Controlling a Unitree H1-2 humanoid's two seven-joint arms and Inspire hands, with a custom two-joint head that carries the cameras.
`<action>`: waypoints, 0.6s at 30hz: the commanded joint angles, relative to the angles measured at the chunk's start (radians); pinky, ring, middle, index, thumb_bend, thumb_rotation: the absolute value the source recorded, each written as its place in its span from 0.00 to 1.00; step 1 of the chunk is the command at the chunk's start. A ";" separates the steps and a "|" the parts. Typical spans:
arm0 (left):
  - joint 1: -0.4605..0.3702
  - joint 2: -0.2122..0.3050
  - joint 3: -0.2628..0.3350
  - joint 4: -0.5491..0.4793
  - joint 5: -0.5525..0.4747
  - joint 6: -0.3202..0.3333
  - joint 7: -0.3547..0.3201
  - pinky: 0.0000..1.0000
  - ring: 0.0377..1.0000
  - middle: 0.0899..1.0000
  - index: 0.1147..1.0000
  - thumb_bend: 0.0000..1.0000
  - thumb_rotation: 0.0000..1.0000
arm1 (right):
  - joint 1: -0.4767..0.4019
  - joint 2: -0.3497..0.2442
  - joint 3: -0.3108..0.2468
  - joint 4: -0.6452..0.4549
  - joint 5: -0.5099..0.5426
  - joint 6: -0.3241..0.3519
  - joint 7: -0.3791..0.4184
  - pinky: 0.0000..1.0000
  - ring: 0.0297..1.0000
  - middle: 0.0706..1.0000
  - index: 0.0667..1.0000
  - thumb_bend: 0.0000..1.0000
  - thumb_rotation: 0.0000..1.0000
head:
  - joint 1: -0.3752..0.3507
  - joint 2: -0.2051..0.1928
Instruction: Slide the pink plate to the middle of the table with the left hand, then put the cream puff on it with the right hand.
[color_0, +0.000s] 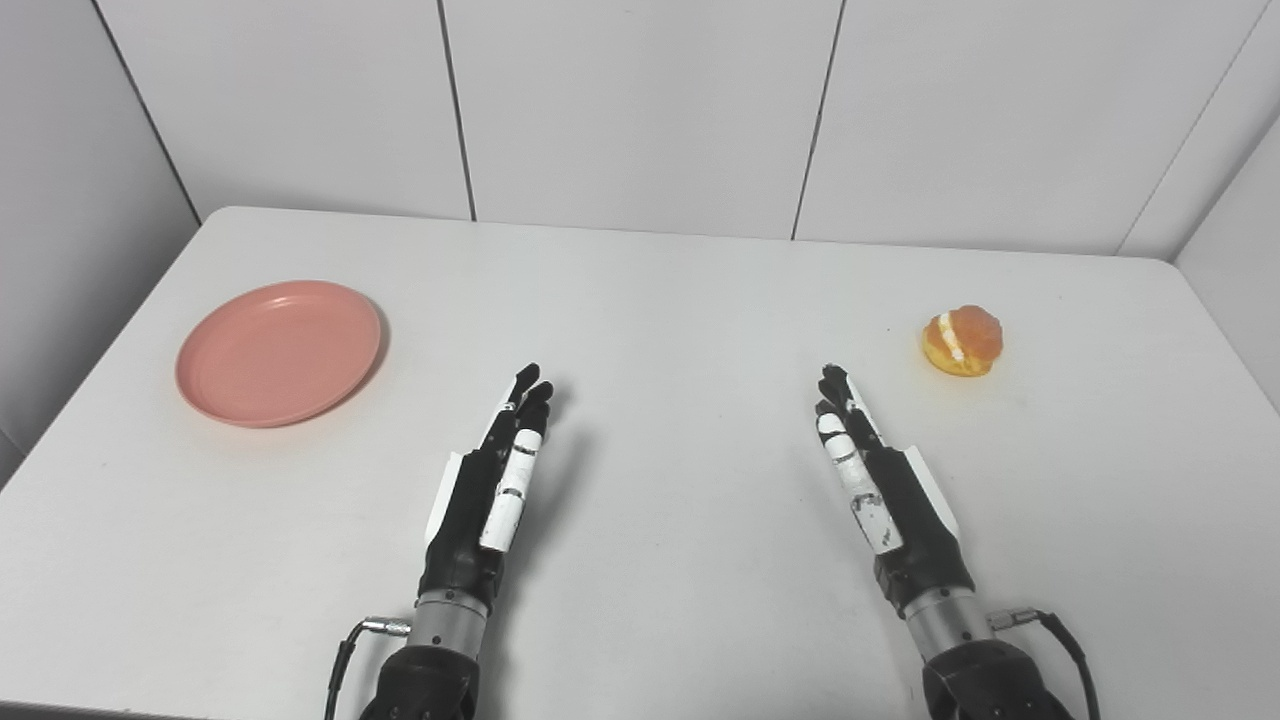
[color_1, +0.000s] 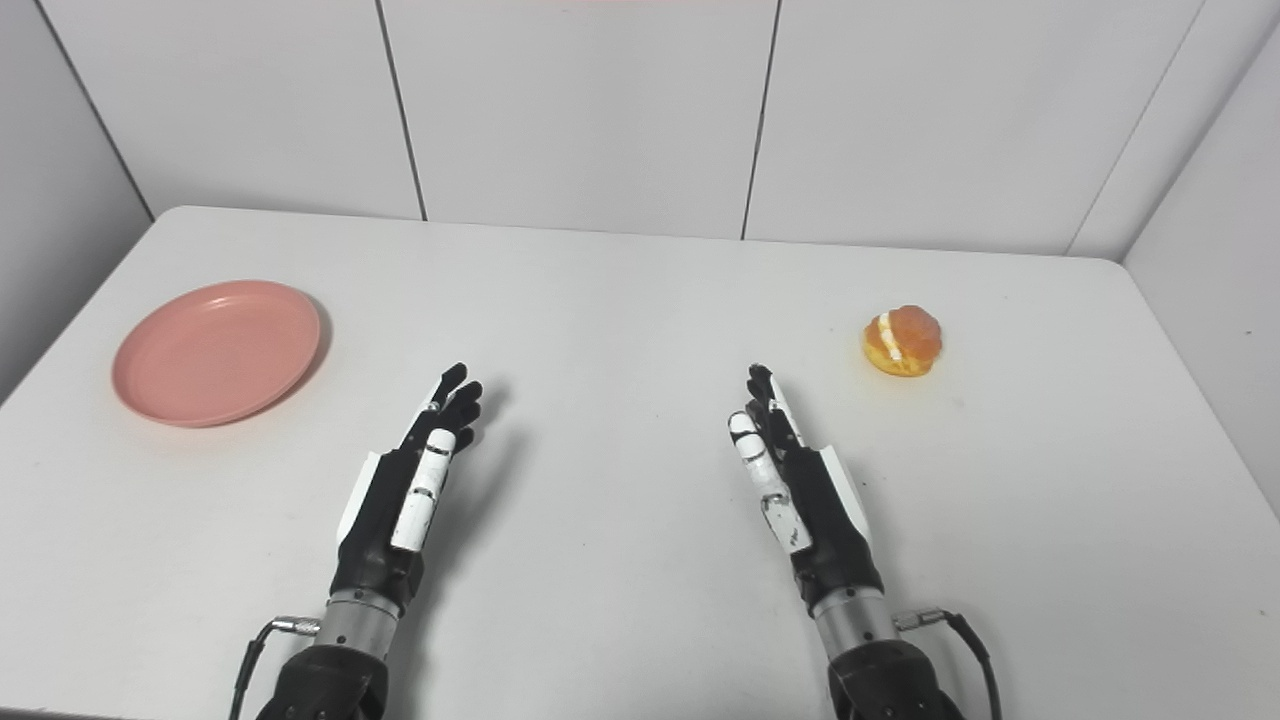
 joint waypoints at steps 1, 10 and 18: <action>0.031 0.025 -0.001 -0.027 -0.008 -0.037 0.000 0.94 0.94 0.93 0.92 0.43 1.00 | -0.029 0.004 -0.004 -0.031 0.002 0.001 -0.004 0.99 0.99 1.00 1.00 0.22 1.00 | 0.000 0.000; 0.031 0.025 -0.001 -0.030 -0.009 -0.035 -0.001 0.94 0.94 0.93 0.92 0.43 1.00 | -0.028 0.005 -0.005 -0.033 0.004 0.001 -0.004 1.00 0.99 1.00 1.00 0.22 1.00 | 0.001 0.000; 0.031 0.027 -0.002 -0.031 -0.004 -0.033 -0.001 0.95 0.94 0.93 0.92 0.42 1.00 | -0.030 0.002 -0.004 -0.029 0.002 -0.005 -0.003 0.98 0.98 1.00 1.00 0.21 1.00 | 0.001 0.000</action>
